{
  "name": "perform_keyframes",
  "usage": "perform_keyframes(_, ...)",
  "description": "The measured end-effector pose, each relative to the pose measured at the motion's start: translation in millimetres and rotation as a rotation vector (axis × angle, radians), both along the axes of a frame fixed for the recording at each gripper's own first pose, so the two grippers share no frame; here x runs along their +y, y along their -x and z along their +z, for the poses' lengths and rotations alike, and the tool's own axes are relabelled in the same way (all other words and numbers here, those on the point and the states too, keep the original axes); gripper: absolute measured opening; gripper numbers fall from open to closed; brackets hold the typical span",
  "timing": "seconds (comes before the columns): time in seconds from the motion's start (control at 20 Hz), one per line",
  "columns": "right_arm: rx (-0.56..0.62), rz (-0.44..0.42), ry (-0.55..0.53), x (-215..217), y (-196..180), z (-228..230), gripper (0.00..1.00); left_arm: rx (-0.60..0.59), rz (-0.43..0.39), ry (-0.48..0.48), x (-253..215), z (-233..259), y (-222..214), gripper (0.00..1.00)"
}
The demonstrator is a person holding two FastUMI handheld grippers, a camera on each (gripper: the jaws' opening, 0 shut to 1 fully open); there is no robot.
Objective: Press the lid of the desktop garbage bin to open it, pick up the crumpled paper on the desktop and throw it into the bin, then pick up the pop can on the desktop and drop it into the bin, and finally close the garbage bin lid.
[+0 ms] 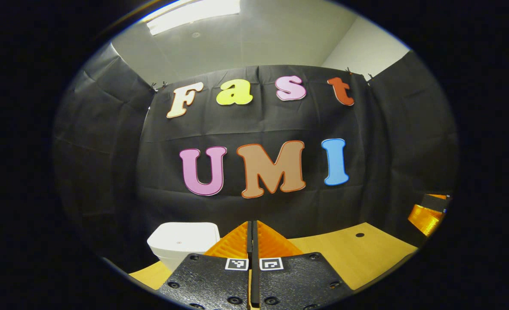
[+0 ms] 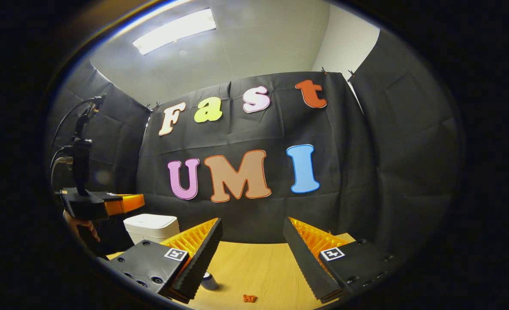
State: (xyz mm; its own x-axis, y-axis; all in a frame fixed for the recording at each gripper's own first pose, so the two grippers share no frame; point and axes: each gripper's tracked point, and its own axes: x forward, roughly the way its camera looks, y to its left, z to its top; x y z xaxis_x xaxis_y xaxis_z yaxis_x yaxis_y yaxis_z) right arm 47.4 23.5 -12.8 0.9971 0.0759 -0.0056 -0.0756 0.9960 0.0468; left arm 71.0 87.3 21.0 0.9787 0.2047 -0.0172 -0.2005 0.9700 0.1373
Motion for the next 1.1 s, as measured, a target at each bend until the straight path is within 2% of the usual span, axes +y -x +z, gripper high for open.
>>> perform_keyframes(0.5, 0.044, -0.085, 0.026, 26, -2, -17, 0.96, 0.101, 0.08, 0.055, 116, -42, -42, 0.0)
perform_keyframes(0.7, 0.065, -0.108, 0.041, 32, 3, -24, 0.96, 0.163, 0.101, 0.064, 142, -77, -49, 0.0)
perform_keyframes(1.0, 0.075, -0.115, 0.083, 39, 10, -25, 0.96, 0.254, 0.147, 0.125, 171, -129, -55, 0.0)
perform_keyframes(1.1, 0.071, -0.117, 0.096, 39, 12, -24, 0.95, 0.224, 0.143, 0.101, 172, -123, -57, 0.0)
